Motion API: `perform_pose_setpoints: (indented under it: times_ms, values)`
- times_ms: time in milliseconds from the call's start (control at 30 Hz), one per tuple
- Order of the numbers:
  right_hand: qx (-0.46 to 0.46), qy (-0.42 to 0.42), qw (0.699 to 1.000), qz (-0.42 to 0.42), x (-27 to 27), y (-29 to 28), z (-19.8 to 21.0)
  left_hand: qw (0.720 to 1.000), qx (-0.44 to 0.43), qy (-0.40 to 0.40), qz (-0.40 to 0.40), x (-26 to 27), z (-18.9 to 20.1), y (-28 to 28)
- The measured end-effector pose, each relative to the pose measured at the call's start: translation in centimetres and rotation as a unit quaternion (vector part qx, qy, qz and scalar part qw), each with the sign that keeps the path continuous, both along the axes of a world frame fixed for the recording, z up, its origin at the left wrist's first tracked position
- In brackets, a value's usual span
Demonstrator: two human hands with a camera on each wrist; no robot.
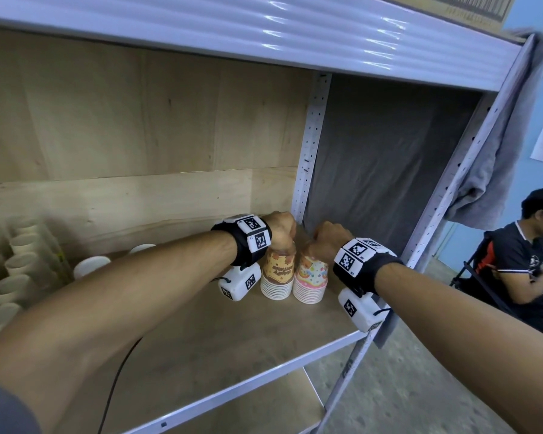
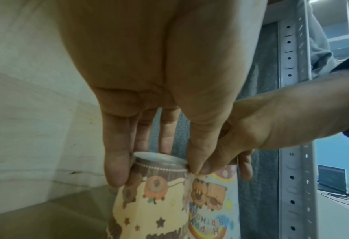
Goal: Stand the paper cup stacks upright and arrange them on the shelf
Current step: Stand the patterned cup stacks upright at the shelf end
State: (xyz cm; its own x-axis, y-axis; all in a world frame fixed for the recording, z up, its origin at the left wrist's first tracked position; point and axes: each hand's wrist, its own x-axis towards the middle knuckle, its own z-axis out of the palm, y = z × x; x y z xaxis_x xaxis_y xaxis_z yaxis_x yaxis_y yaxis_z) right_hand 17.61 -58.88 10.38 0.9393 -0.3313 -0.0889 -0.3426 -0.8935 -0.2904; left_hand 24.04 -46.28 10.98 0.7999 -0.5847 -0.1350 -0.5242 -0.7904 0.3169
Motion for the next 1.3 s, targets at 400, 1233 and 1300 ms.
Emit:
perform_pose_setpoints:
  times_ms: [400, 1233, 1300]
  values:
    - [-0.012, -0.001, 0.999, 0.046, 2.4, 0.7, 1.1, 0.999, -0.006, 0.005, 0.038, 1.2, 0.5, 0.4]
    - [0.017, -0.101, 0.961, 0.258, 13.6, 4.5, 1.5, 0.981, 0.009, -0.082, 0.175, 8.2, 2.8, 7.6]
    - [0.014, -0.108, 0.957, 0.27, 14.4, 4.7, 1.5, 0.98, -0.003, -0.075, 0.185, 8.8, 2.8, 7.8]
